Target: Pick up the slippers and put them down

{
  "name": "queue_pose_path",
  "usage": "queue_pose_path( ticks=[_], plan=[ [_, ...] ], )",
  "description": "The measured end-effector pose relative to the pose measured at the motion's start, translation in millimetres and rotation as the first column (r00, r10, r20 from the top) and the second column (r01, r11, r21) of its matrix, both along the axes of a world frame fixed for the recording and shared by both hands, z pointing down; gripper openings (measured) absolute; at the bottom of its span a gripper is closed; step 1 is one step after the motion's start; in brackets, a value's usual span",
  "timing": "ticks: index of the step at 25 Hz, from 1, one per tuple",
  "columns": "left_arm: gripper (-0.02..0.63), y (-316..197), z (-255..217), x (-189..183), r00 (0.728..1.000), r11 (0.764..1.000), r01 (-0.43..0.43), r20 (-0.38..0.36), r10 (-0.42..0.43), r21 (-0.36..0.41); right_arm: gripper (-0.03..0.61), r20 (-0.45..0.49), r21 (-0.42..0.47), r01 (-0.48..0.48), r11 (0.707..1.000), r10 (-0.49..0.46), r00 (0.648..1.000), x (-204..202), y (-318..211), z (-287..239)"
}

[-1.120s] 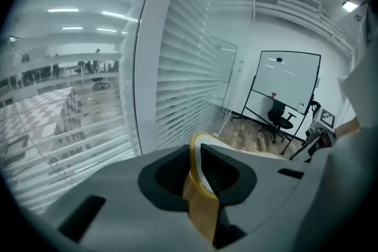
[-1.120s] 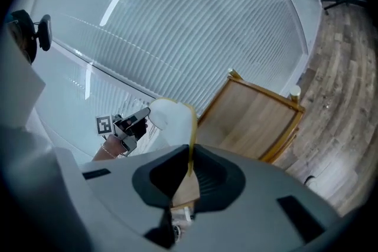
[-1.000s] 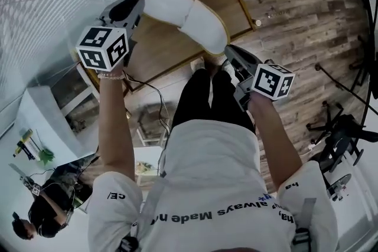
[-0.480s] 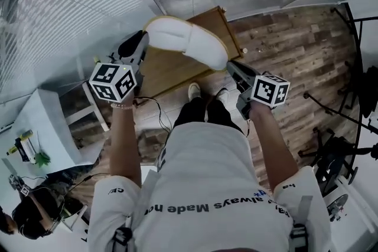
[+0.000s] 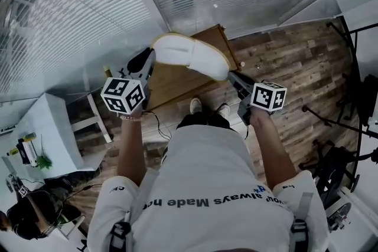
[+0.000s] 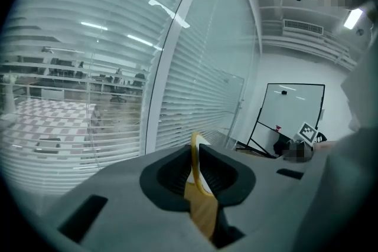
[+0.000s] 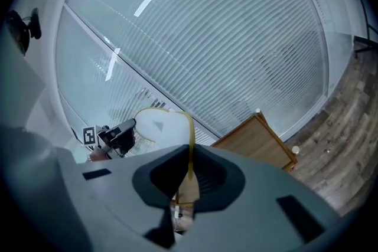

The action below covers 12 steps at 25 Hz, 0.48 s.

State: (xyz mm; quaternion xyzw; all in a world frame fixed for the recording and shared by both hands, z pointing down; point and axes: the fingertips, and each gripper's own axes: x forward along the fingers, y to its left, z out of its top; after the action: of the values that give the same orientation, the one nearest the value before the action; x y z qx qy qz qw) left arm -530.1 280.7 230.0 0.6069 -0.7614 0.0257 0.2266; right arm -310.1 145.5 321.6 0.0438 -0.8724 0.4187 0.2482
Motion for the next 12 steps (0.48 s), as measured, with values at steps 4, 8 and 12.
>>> queue_pose_path(
  ticks=[4, 8, 12],
  plan=[
    [0.048, -7.7, -3.0, 1.5, 0.999, 0.999, -0.033, 0.003, 0.033, 0.002, 0.028, 0.004, 0.005, -0.026, 1.0, 0.026, 1.0, 3.5, -1.1, -1.7],
    [0.046, -29.7, -2.1, 18.5, 0.997, 0.997, -0.082, -0.006, 0.082, 0.006, 0.028, 0.002, 0.009, -0.073, 0.997, 0.073, 0.997, 24.9, -13.8, -1.2],
    [0.044, -52.8, -1.0, 39.4, 0.987, 0.987, -0.162, -0.014, 0.162, 0.014, 0.028, -0.003, 0.019, -0.147, 0.989, 0.147, 0.989, 52.9, -20.9, -1.9]
  ],
)
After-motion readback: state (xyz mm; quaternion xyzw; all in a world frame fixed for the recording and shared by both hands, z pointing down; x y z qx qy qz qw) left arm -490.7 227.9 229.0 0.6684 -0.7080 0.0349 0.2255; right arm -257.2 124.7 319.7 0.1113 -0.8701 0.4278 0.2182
